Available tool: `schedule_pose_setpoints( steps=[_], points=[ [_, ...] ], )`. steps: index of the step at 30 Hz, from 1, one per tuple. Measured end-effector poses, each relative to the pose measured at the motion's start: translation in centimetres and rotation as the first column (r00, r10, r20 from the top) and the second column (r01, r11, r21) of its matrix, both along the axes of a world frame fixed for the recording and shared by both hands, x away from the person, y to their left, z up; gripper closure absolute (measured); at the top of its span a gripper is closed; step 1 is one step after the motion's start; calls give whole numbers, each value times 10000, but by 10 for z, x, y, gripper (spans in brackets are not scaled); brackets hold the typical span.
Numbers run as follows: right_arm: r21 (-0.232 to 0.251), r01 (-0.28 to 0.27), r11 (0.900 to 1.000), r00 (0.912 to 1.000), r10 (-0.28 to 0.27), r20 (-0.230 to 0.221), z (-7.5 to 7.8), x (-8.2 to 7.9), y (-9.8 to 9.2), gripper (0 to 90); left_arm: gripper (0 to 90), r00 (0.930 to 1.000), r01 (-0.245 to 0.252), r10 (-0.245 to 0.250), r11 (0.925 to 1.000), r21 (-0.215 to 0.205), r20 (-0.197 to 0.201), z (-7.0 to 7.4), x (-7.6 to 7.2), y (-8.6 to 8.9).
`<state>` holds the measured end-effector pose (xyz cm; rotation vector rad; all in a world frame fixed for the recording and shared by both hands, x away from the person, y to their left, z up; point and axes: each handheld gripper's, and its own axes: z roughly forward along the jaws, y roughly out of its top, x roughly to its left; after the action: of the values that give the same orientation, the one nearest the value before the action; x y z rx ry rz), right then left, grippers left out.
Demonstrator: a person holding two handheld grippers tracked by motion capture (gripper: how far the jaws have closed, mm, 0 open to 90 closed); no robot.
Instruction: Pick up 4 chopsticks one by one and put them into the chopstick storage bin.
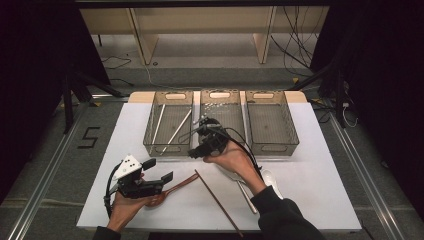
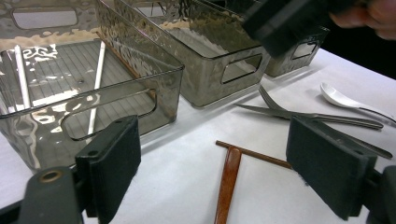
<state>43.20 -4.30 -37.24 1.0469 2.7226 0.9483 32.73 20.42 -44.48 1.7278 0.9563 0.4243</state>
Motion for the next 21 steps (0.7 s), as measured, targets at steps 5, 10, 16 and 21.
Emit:
schedule_pose_setpoints(
  steps=[5, 10, 16, 21],
  points=[
    [-561, -224, 9982, 9996, 213, -186, -12, -24, -8, 315, 176, 10000, -12, 12, 10000, 39, 5, 0, 0, 0],
    [-984, -366, 9945, 9988, 333, -347, -23, -39, -17, 315, 176, 10000, -5, 5, 10000, 50, -10, 0, 0, 0],
    [-1487, -635, 9868, 9964, 543, -652, -37, -57, -26, 329, 174, 10000, 29, -29, 9999, 135, -22, -1, 0, -1],
    [-1801, -734, 9809, 9942, 576, -911, -44, -67, -32, 361, 173, 10000, 34, -33, 9999, 147, -20, -1, 0, -1]
  ],
)
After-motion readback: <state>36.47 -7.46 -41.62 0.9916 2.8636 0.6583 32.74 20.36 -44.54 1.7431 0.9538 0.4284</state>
